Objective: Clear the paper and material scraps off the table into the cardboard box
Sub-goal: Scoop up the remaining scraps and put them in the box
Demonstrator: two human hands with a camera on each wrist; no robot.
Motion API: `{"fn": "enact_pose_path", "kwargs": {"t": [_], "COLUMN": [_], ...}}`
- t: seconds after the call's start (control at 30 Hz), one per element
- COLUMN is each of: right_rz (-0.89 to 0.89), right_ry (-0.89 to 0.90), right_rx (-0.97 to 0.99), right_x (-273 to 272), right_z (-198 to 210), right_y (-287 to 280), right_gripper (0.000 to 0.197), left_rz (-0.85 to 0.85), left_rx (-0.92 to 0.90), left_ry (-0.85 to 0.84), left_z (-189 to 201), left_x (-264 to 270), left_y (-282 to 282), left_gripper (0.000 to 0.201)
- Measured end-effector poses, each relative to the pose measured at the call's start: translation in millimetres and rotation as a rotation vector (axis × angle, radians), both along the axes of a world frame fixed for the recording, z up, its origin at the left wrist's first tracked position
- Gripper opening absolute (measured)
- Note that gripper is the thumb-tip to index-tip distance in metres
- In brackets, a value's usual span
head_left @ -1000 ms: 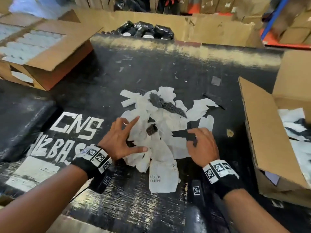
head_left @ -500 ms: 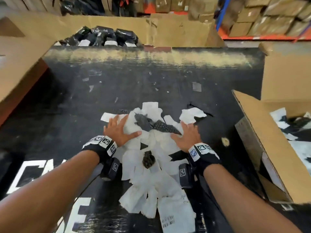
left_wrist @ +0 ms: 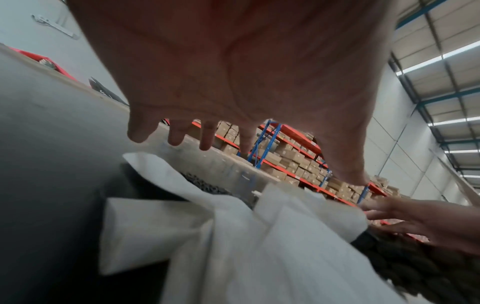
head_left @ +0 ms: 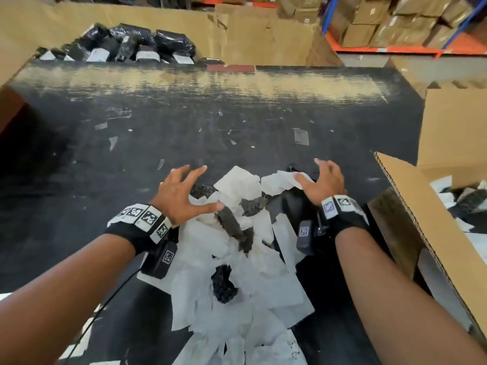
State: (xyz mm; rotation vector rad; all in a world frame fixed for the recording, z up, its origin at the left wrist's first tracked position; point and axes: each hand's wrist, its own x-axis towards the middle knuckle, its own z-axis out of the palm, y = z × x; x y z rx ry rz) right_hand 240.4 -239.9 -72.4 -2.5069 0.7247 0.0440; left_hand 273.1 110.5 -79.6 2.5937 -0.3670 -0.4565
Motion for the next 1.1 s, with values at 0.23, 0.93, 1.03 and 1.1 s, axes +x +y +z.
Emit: {"fn": "enact_pose_path", "kwargs": {"t": [0.23,0.93,1.03,1.1], "right_rz": [0.479,0.807,0.781,0.769], "right_ry": [0.197,0.031,0.035,-0.069], "right_rx": [0.194,-0.190,-0.257,-0.265], "right_x": [3,-95,-87,-87], "right_z": [-3,14,33,53], "right_y": [59,151,150,147], "right_gripper": [0.126,0.034,0.029,0.030], "left_rz": [-0.242,-0.153,-0.085,-0.058], "left_rx": [0.139,0.049,0.036,-0.067], "left_ry": [0.134,-0.113,-0.191,-0.271], "left_z": [-1,5,25,42], "left_x": [1,-79,-80,-81], "left_y": [-36,-19,-26,-24], "left_gripper": [0.138,0.053,0.040,0.034]}}
